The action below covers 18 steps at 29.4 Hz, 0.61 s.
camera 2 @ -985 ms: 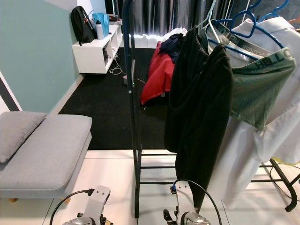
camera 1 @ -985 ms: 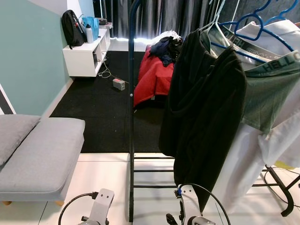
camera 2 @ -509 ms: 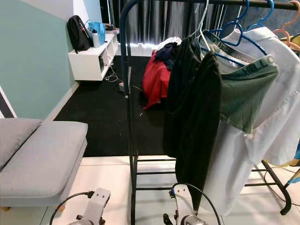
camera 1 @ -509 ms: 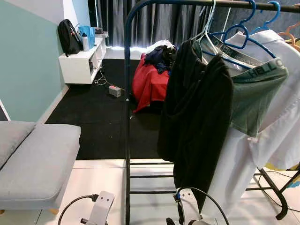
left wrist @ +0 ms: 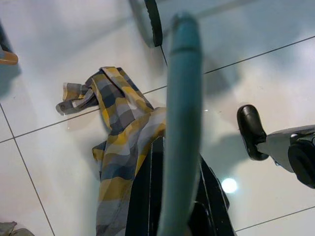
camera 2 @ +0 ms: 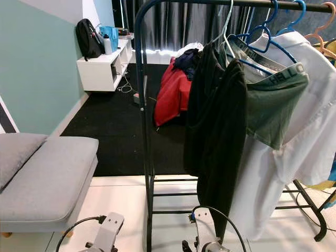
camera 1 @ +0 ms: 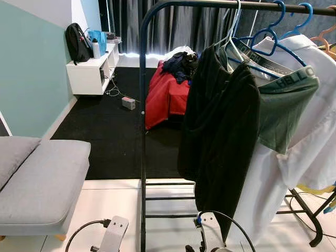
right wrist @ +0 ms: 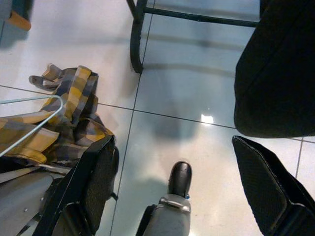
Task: Hang hanger
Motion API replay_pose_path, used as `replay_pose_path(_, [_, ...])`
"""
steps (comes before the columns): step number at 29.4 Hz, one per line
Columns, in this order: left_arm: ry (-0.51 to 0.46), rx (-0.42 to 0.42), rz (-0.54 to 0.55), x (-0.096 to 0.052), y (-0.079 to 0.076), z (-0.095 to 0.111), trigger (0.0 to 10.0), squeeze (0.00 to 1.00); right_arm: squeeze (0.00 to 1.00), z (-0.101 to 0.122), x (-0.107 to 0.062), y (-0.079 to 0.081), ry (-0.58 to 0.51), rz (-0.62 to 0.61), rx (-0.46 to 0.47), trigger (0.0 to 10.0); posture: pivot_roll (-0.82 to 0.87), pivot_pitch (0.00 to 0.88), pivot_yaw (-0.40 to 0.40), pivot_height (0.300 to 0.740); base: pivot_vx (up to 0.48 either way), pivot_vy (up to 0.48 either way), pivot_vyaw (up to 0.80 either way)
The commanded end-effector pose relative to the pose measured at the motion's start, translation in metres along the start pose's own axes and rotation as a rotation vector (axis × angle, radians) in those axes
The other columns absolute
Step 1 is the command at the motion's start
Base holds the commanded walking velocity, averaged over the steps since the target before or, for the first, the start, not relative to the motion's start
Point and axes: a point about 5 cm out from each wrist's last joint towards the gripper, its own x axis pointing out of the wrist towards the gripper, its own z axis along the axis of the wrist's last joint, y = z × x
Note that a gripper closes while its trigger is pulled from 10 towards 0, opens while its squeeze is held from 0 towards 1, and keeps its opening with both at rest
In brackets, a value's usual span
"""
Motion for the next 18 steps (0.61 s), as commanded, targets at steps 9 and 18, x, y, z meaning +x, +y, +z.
replay_pose_path(9, [-0.028, -0.071, 0.026, -0.006, 0.011, -0.016, 10.0, 0.00, 0.00, -0.011, -0.002, 0.002, -0.019, -0.001, 0.023, 10.0, 0.03, 0.150, -0.043, 0.740, 0.000, 0.000, 0.00])
replay_pose_path(18, [-0.078, -0.065, 0.035, -0.010, 0.011, -0.021, 10.0, 0.00, 0.00, -0.015, -0.004, 0.001, -0.069, -0.026, 0.002, 10.0, 0.02, 0.176, -0.049, 0.740, 0.000, 0.000, 0.00])
